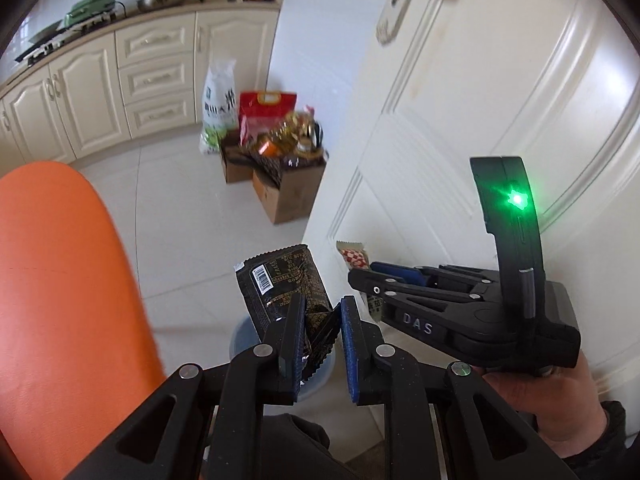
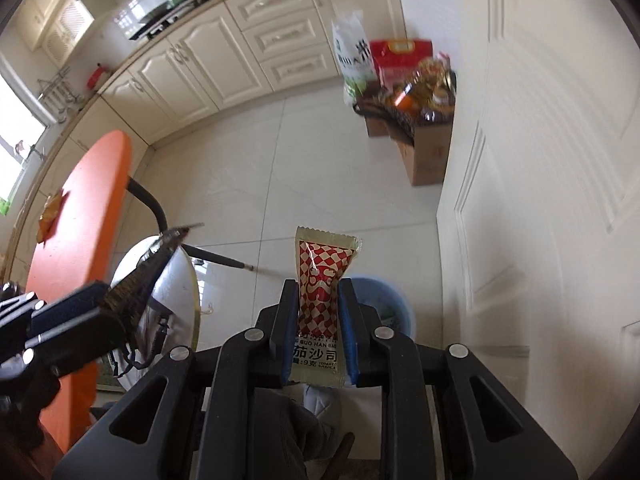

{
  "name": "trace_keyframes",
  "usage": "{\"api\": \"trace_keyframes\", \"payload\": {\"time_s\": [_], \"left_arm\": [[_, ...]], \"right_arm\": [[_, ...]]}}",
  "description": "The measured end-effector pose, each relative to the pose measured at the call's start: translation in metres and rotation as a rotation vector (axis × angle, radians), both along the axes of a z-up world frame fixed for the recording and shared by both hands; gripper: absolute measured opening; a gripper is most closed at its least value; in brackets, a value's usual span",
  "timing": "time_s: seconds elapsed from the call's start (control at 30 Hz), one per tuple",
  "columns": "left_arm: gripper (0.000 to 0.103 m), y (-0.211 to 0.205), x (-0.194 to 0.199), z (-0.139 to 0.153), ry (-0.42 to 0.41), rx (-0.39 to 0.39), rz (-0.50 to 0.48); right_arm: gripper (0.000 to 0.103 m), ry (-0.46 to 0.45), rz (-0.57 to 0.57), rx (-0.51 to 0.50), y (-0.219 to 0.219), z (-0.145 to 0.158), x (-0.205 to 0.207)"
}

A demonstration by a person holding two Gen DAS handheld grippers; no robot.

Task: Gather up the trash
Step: 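Carry the black bag and red-checked packet to the blue bin and release both, then return both open tools to the orange table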

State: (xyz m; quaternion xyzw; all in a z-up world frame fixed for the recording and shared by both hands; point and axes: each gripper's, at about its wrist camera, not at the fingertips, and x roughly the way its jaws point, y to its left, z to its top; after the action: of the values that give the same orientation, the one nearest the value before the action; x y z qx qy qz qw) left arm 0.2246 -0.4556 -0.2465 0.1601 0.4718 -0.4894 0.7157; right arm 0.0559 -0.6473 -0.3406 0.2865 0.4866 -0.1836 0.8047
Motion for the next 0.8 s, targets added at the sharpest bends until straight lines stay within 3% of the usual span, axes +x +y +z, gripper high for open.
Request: {"api": "trace_keyframes", "payload": {"time_s": [0.13,0.17,0.2,0.23,0.27,0.33,0.4,0.47,0.63,0.8], "left_arm": [[0.024,-0.017,0.007,-0.016,-0.013,0.089,-0.005],[0.026,-0.020,0.004,-0.018,-0.028,0.112,-0.006],[0.035,-0.024,0.001,-0.018,-0.041,0.125,-0.004],[0.051,-0.029,-0.002,-0.016,-0.055,0.131,0.000],[0.060,-0.035,-0.006,-0.013,-0.068,0.132,0.007],[0.081,-0.039,-0.016,-0.004,-0.102,0.123,0.029],[0.085,-0.047,-0.028,0.002,-0.134,0.121,0.047],[0.088,-0.043,-0.043,0.006,-0.151,0.103,0.054],[0.102,-0.006,-0.081,0.035,-0.304,0.043,0.113],[0.102,0.051,-0.106,0.072,-0.346,-0.052,0.224]], "right_arm": [[0.028,0.024,-0.052,0.067,-0.018,-0.033,-0.004],[0.037,0.033,-0.063,0.080,-0.022,-0.039,-0.005],[0.042,0.037,-0.078,0.095,-0.027,-0.045,-0.008],[0.056,0.039,-0.085,0.100,-0.029,-0.047,-0.010],[0.070,0.042,-0.093,0.097,-0.032,-0.048,-0.011],[0.083,0.042,-0.105,0.089,-0.035,-0.048,-0.013],[0.088,0.046,-0.116,0.074,-0.035,-0.046,-0.016],[0.103,0.058,-0.134,0.046,-0.035,-0.039,-0.017],[0.103,0.033,-0.157,-0.019,-0.024,-0.006,-0.016],[0.103,-0.058,-0.127,-0.070,-0.007,0.044,-0.007]]}}
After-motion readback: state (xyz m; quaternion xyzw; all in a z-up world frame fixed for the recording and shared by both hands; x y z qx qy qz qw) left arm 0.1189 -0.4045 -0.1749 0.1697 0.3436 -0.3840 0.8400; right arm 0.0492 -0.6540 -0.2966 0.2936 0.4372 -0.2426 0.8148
